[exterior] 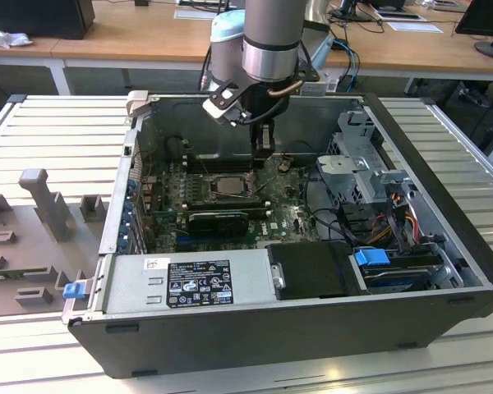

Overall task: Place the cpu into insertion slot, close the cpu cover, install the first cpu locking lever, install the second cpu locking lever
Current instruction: 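Close the cpu cover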

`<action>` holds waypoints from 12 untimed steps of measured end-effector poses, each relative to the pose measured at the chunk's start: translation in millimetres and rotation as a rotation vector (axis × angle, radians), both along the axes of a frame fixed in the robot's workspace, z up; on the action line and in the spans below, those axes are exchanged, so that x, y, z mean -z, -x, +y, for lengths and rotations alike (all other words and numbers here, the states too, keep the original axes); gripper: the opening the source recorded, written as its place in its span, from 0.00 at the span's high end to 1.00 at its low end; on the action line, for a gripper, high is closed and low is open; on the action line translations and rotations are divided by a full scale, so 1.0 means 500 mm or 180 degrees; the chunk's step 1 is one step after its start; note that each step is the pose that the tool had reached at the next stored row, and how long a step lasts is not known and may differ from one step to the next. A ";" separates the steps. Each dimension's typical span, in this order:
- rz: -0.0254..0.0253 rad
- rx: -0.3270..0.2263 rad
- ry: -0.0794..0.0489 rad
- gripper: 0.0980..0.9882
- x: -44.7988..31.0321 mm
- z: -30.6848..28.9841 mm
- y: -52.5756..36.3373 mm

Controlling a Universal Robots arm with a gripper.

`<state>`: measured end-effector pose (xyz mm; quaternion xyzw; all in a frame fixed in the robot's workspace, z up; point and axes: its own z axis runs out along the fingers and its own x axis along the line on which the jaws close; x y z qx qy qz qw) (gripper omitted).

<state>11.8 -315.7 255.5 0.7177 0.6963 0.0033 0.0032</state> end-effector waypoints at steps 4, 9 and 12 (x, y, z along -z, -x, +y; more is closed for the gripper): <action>0.0000 0.0000 0.0000 0.99 -0.014 0.000 -0.031; 0.0001 0.0000 0.0000 0.99 -0.016 0.001 -0.075; 0.0001 -0.0002 -0.0001 0.99 -0.014 0.001 -0.099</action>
